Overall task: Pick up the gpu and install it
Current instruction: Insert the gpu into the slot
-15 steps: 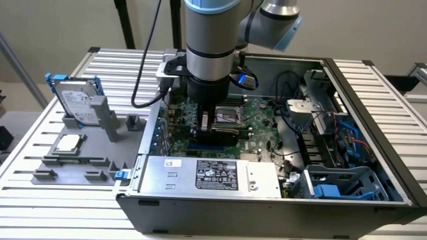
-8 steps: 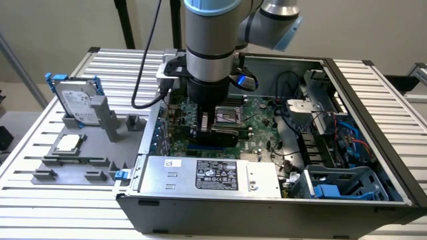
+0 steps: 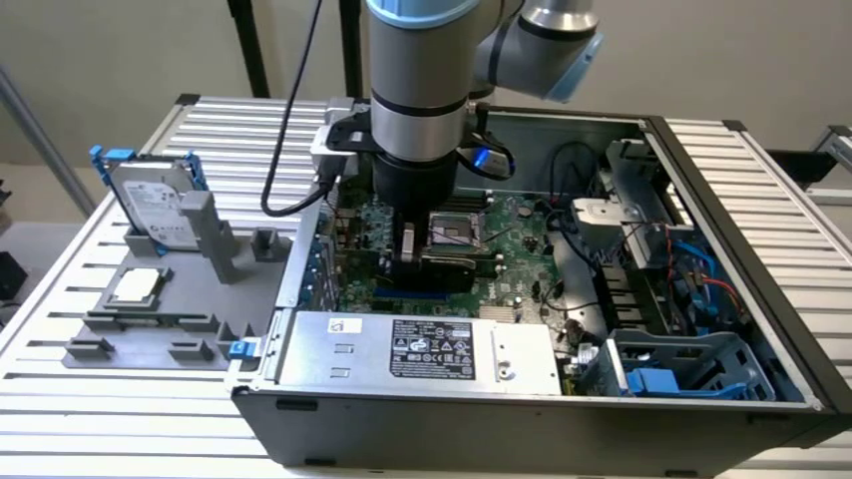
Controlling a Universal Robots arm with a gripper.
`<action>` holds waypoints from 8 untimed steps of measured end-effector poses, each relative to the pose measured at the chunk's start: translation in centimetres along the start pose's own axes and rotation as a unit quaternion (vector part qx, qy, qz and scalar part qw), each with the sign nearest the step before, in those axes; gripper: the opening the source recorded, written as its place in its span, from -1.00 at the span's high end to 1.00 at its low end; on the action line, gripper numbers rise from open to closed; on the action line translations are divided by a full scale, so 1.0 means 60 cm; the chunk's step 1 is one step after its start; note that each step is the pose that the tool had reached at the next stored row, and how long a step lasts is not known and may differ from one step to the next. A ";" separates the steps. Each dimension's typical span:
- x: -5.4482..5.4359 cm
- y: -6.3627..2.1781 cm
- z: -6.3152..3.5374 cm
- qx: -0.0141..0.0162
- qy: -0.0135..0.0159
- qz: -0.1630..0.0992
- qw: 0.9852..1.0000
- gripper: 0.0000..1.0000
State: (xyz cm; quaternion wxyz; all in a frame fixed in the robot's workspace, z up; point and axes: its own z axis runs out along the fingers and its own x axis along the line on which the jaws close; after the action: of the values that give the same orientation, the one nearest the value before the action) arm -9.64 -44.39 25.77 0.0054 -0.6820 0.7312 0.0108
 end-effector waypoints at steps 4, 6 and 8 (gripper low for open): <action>0.000 0.001 -0.001 0.003 0.000 -0.002 1.000 0.44; 0.000 0.003 -0.001 0.006 0.000 -0.004 1.000 0.44; 0.000 0.005 0.000 0.008 0.000 -0.005 1.000 0.44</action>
State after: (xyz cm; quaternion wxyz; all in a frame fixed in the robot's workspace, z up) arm -9.97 -44.39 25.79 0.0105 -0.6856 0.7279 0.0050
